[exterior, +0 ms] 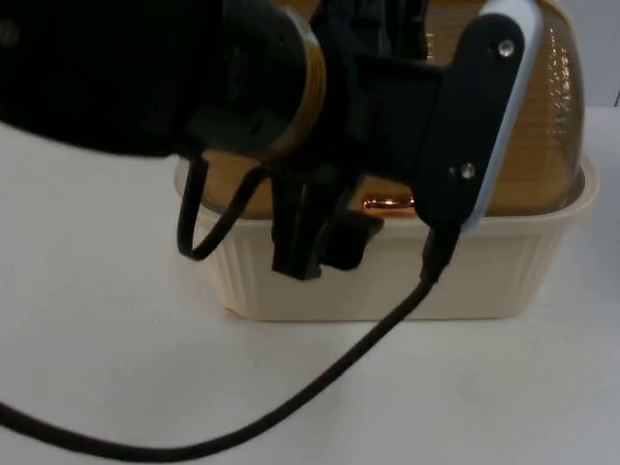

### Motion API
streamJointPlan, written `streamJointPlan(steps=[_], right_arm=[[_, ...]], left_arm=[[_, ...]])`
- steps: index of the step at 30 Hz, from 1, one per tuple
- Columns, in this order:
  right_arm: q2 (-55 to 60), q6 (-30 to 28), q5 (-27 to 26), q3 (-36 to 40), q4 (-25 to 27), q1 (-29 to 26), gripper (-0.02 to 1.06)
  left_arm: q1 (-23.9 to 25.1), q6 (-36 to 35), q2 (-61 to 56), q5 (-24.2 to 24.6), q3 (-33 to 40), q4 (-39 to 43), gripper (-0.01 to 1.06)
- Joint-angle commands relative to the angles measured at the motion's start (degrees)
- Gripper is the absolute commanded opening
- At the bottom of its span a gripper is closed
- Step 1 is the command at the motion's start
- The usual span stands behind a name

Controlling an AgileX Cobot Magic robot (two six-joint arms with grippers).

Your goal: Open the box lid with the left hand, place the block into the box with the right hand, then close the box lid with the left hand.

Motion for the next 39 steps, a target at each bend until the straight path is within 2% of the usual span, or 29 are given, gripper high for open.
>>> streamJointPlan(steps=[1, 5, 11, 15, 16, 18, 19, 21, 22, 25, 26, 29, 36, 39], right_arm=[[-0.28, -0.01, -0.91, -0.45, -0.34, -0.27, 1.05], [-0.28, -0.01, -1.77, -0.45, -0.34, -0.27, 1.05], [-0.28, -0.01, -1.75, -0.45, -0.47, -0.27, 1.05], [-0.28, -0.01, -1.75, -0.45, -0.6, -0.27, 1.05], [-0.28, -0.01, -1.75, -0.45, -0.6, -0.27, 1.05], [-0.28, -0.01, -1.64, -0.45, -0.58, -0.27, 1.05], [-0.28, -0.01, -1.37, -0.45, -0.58, -0.27, 1.05], [-0.28, -0.01, -1.37, -0.45, -0.58, -0.27, 1.05], [-0.28, -0.01, -1.37, -0.45, -0.58, -0.27, 1.05], [-0.28, -0.01, -1.37, -0.45, -0.58, -0.27, 1.05], [-0.28, -0.01, -1.37, -0.45, -0.58, -0.27, 1.05], [-0.28, -0.01, -1.37, -0.45, -0.78, -0.27, 1.05], [-0.28, -0.01, -1.37, -0.45, -0.78, -0.27, 1.05], [-0.28, -0.01, -1.54, -0.45, -0.78, -0.27, 1.05]], left_arm=[[-0.37, -6.13, 0.05, -1.82, 0.96, 3.56, 1.02], [-0.37, -15.07, 0.76, -3.56, 1.2, 3.76, 1.02], [-0.37, -17.17, 3.07, -3.86, 1.2, 3.44, 0.99], [-0.37, -17.17, 5.05, -4.02, 1.2, 3.92, 0.75], [-0.37, -17.17, 5.05, -4.02, 1.2, 3.92, 0.75], [-0.37, -17.17, 5.05, -4.6, 1.09, 4.16, 0.65], [-0.37, -17.29, 5.05, -4.9, 1.09, 4.16, 0.54], [-0.37, -17.79, 5.07, -5.0, 1.09, 3.62, 0.41], [-0.37, -17.79, 5.07, -5.0, 1.09, 3.62, 0.41], [-0.37, -19.1, 5.17, -5.26, 1.09, 3.29, 0.19], [-0.37, -19.1, 5.17, -5.37, 1.09, 3.29, 0.17], [-0.37, -19.1, 5.17, -5.57, 1.09, 3.29, 0.0], [0.68, -19.1, 6.0, -7.93, 1.09, 3.93, 0.0], [0.79, -19.1, 9.0, -4.07, 1.09, 10.79, 0.0]])
